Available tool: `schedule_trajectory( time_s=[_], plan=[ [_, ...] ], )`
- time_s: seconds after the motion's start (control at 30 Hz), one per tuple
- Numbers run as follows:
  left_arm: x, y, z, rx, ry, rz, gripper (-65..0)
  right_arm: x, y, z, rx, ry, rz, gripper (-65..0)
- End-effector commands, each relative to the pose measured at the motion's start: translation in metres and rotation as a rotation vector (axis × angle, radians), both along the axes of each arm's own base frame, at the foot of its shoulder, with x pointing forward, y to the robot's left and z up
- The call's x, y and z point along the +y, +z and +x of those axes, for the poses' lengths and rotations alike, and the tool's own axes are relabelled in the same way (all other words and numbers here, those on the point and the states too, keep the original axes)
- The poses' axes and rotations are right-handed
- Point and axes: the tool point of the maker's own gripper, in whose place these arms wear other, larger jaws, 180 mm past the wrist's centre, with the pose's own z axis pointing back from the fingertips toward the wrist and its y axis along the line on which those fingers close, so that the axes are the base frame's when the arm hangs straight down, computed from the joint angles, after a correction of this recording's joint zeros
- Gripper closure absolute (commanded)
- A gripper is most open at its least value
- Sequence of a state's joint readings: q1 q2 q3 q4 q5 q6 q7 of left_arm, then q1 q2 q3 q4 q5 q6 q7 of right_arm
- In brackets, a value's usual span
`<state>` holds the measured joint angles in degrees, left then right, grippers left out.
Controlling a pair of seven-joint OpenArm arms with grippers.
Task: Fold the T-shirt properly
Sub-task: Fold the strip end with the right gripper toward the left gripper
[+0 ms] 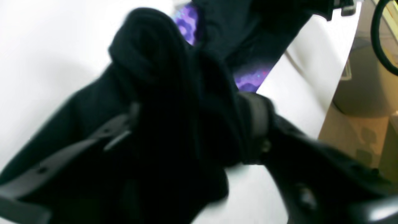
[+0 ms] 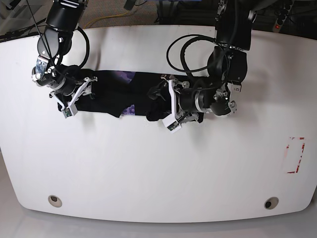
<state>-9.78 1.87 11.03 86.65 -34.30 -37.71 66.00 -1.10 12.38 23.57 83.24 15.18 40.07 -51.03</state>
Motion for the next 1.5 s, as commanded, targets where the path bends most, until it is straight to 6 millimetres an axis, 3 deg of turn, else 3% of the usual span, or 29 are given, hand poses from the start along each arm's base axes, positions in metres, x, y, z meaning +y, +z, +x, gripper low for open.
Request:
schedule_trajectory(
  time_s=[0.0,0.13,0.27,0.33,0.4,0.5,0.6,0.77,0.87,0.97,1.17,1.33,1.47],
  plan=[
    [-0.021,0.026,0.006,-0.056,-0.020,-0.074,-40.7,-0.005,-0.013,-0.016,0.088,0.012,-0.044,-40.1],
    [-0.041,0.050,0.009,-0.102,-0.037,-0.100,-41.4,-0.005,-0.013,-0.016,0.088,0.012,-0.044,-40.1],
    [-0.059,0.080,-0.002,-0.203,-0.111,-0.113,-41.5,-0.005,-0.013,-0.016,0.088,0.012,-0.045,-40.1],
    [-0.057,0.096,-0.001,-0.259,-0.108,-0.127,-41.5,-0.005,-0.005,-0.012,0.064,0.016,-0.054,-40.1],
    [-0.050,0.099,0.004,-0.274,-0.085,-0.121,-41.5,-0.005,0.004,-0.006,0.034,0.023,-0.068,-40.1],
    [-0.016,0.086,0.019,-0.291,-0.017,-0.030,-41.0,-0.008,0.021,-0.002,0.009,0.031,-0.105,-40.1],
    [0.020,0.072,0.032,-0.297,0.044,0.072,-40.8,0.002,0.046,0.006,-0.049,0.053,-0.087,-40.9],
    [0.083,0.036,0.026,-0.264,0.133,0.175,-40.8,0.032,0.083,0.012,-0.138,0.116,0.047,-40.9],
    [0.099,0.026,0.019,-0.265,0.149,0.181,-40.7,0.050,0.096,0.012,-0.170,0.151,0.145,-40.9],
    [0.112,0.010,0.009,-0.231,0.158,0.191,-40.7,0.069,0.103,0.009,-0.179,0.181,0.256,-40.9],
    [0.126,-0.018,0.003,-0.144,0.178,0.217,-40.7,0.137,0.113,0.001,-0.180,0.305,0.449,-40.9],
    [0.125,-0.020,0.003,-0.135,0.181,0.214,-40.7,0.194,0.117,0.003,-0.160,0.450,0.486,-40.9],
    [0.112,-0.019,0.003,-0.132,0.180,0.182,-40.7,0.216,0.105,0.017,-0.117,0.536,0.387,-40.9]
  ],
)
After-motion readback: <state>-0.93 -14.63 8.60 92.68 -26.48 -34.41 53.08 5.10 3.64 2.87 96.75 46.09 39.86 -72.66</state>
